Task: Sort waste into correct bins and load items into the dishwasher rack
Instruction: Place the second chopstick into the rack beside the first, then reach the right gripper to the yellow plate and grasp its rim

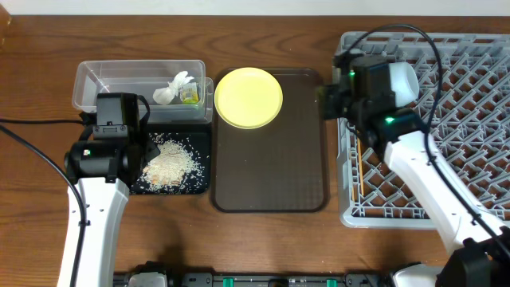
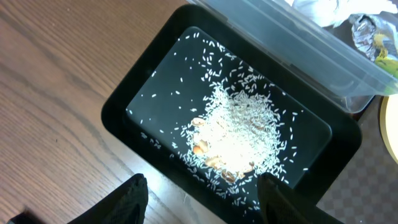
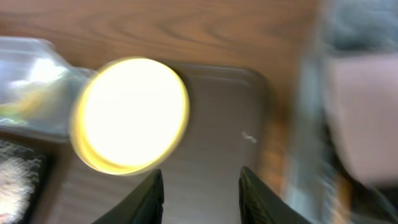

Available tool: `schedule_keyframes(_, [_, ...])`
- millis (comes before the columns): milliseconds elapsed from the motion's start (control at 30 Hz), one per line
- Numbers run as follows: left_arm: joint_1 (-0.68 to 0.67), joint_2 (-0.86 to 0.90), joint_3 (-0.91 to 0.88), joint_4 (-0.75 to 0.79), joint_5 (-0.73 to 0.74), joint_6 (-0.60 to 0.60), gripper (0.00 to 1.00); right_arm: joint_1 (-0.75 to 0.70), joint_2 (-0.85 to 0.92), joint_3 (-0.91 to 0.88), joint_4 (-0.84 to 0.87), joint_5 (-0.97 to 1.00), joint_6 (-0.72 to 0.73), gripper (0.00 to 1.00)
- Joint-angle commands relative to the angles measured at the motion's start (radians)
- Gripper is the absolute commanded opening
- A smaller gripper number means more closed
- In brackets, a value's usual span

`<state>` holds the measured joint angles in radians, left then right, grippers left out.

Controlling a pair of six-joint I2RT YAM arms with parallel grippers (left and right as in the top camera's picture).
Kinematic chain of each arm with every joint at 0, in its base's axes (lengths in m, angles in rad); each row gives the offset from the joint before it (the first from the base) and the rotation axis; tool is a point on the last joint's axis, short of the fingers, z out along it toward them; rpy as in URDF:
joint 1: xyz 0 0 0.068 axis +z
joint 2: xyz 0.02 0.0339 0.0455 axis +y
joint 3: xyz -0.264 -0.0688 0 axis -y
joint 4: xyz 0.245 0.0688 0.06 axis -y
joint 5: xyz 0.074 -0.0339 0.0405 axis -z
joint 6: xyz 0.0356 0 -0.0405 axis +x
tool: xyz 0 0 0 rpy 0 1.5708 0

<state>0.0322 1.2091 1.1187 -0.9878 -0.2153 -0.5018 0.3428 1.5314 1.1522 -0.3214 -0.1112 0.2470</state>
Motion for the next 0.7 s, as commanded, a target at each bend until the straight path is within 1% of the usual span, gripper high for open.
schedule_keyframes(0, [0.005, -0.001, 0.005, -0.002, -0.002, -0.016, 0.59, 0.076, 0.031, 0.002, 0.075, -0.033, -0.016, 0.4])
schedule_keyframes(133, [0.005, -0.001, 0.005, -0.002, -0.002, -0.016, 0.59, 0.147, 0.129, 0.002, 0.201, 0.072, -0.01, 0.41])
schedule_keyframes(300, [0.005, -0.001, 0.005, -0.002, -0.002, -0.016, 0.59, 0.165, 0.282, 0.002, 0.31, 0.1, 0.121, 0.4])
schedule_keyframes(400, [0.005, -0.001, 0.005, -0.002, -0.002, -0.016, 0.59, 0.165, 0.364, 0.003, 0.367, 0.099, 0.161, 0.4])
schedule_keyframes(533, [0.005, -0.001, 0.005, -0.002, -0.002, -0.016, 0.59, 0.175, 0.449, 0.006, 0.412, 0.098, 0.188, 0.4])
schedule_keyframes(667, [0.005, -0.001, 0.005, -0.002, -0.002, -0.016, 0.59, 0.183, 0.505, 0.007, 0.418, 0.099, 0.214, 0.4])
